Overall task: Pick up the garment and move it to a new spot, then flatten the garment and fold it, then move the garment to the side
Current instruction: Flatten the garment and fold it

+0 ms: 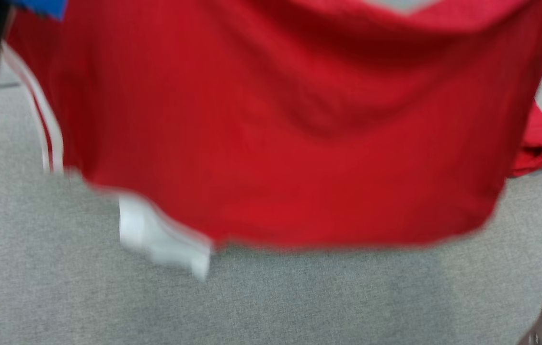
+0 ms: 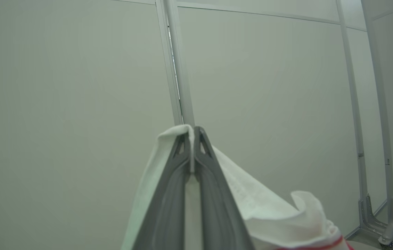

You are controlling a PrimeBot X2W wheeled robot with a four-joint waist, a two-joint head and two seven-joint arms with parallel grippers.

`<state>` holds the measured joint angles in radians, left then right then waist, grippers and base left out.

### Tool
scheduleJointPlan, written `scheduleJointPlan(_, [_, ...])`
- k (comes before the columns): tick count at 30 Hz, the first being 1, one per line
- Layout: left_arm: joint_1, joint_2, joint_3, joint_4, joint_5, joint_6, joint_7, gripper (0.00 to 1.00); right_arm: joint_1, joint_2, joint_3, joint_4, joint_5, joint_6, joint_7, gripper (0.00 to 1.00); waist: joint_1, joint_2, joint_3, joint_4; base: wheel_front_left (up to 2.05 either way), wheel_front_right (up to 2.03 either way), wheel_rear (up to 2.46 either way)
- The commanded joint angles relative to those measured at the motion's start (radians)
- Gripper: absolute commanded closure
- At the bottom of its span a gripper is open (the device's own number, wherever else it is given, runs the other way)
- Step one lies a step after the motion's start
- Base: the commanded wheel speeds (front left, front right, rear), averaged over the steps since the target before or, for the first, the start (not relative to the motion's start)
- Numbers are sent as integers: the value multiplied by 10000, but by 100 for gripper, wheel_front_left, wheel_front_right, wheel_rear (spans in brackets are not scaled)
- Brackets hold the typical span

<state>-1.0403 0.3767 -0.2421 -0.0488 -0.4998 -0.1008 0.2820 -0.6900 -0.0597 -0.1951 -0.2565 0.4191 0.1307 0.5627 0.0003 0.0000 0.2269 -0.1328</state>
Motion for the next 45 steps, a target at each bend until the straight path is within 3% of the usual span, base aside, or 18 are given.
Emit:
scheduleJointPlan(1, [-750, 151, -110, 552, 376, -53, -225, 100, -973, -86, 122, 783, -579, 1, -333, 100, -3, 0, 383, 128, 0, 0, 0])
scheduleJointPlan(7, [-2794, -51, -559, 2874, 1365, -114, -1291, 100, -3717, 14, 147, 3646, -2316, 1, -1565, 100, -3, 0, 1185, 280, 0, 0, 0])
scheduleJointPlan(12, [-3433, -402, -935, 4041, 1690, -137, -2014, 100, -4738, 49, 79, 5152, -3389, 1, -2373, 100, -3, 0, 1936, 609, 0, 0, 0])
scheduleJointPlan(19, [-2582, -1019, -1308, 5306, 1481, -197, -3385, 100, -4974, 78, -560, 7698, -5078, 1, -4139, 100, -3, 0, 3180, 1222, 0, 0, 0])
scheduleJointPlan(25, [-1320, -1013, -1665, 5788, 1124, -263, -4585, 100, -4404, 82, -719, 9910, -5266, 1, -5515, 100, -3, 0, 3641, 1422, 0, 0, 0])
scheduleJointPlan(34, [817, -198, -1327, 4481, 563, -219, -5394, 100, -3792, 85, -1, 11071, -4592, 1, -7183, 100, -3, 0, 3305, 1233, 0, 0, 0])
scheduleJointPlan(45, [4652, 158, -660, 1361, 393, 451, -5486, 100, -1657, 76, 717, 10009, -3111, 1, -7823, 100, -3, 0, 1770, 1136, 0, 0, 0])
